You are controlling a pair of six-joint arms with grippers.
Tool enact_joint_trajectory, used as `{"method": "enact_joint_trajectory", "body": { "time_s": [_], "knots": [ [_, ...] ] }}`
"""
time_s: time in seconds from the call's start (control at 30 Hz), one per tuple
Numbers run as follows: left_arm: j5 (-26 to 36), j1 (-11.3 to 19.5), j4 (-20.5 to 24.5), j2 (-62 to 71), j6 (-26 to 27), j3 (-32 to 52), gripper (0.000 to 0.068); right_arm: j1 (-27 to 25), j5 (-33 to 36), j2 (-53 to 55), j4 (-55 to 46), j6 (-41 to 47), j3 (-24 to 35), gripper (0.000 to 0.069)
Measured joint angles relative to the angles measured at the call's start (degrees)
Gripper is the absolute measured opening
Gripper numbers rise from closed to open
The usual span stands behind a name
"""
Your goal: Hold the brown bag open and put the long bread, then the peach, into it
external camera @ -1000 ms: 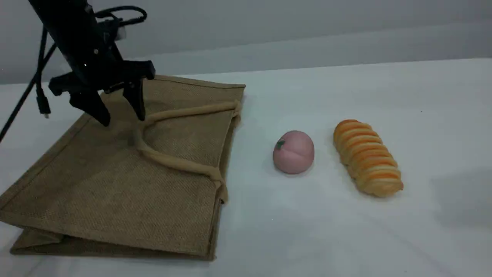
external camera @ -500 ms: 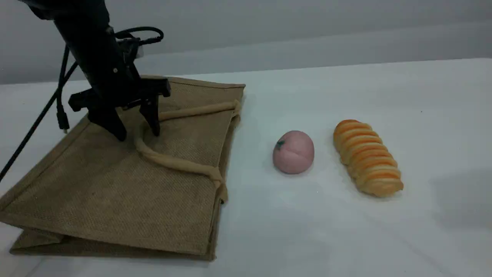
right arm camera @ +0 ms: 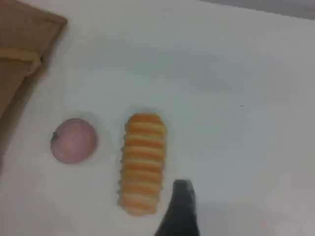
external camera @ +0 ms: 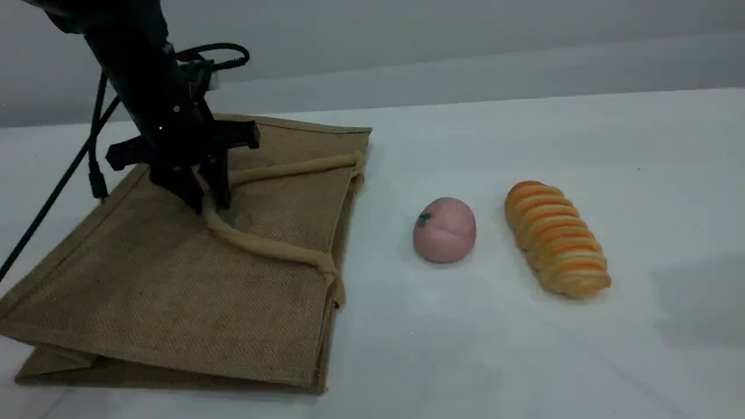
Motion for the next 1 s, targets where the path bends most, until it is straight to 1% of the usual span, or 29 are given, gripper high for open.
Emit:
{"method": "enact_joint_trajectory", "body": {
  "time_s": [0.03,0.1,0.27,0.37,0.47,0.6,0.8,1.0],
  "knots": [
    [0.1,0.0,-0.1,0.0,0.0,0.0,0.0141,0.0,0.0,0.0,0.0,0.0,0.0,0.0573],
    [0.1,0.0,-0.1,-0.1,0.4,0.0,0.0093,0.0,-0.1,0.0,0.0,0.0,0.0,0.0573],
    [0.7,0.0,-0.1,-3.0,5.6,0.0,0.0092,0.0,-0.3,0.0,0.2,0.0,0.0,0.0573],
    [2.2,0.0,0.0,-6.0,9.0,-1.5,0.0092,0.0,-1.0,0.2,0.4,0.1,0.0,0.0573],
    [5.3,0.0,0.0,-9.4,12.4,-3.4,0.0092,0.0,-2.5,0.9,2.2,0.0,0.0,0.0573],
    [9.6,0.0,0.2,-13.5,16.8,-5.8,0.0092,0.0,-2.6,2.5,2.6,-0.1,0.0,0.0573],
    [10.6,0.0,0.2,-19.0,21.7,-6.8,0.0092,0.0,-2.9,6.8,2.6,-0.2,0.0,0.0573],
    [10.8,0.0,0.1,-22.9,27.0,-7.0,0.0092,0.0,-3.7,12.7,2.8,-2.9,0.0,0.0573]
  ]
}}
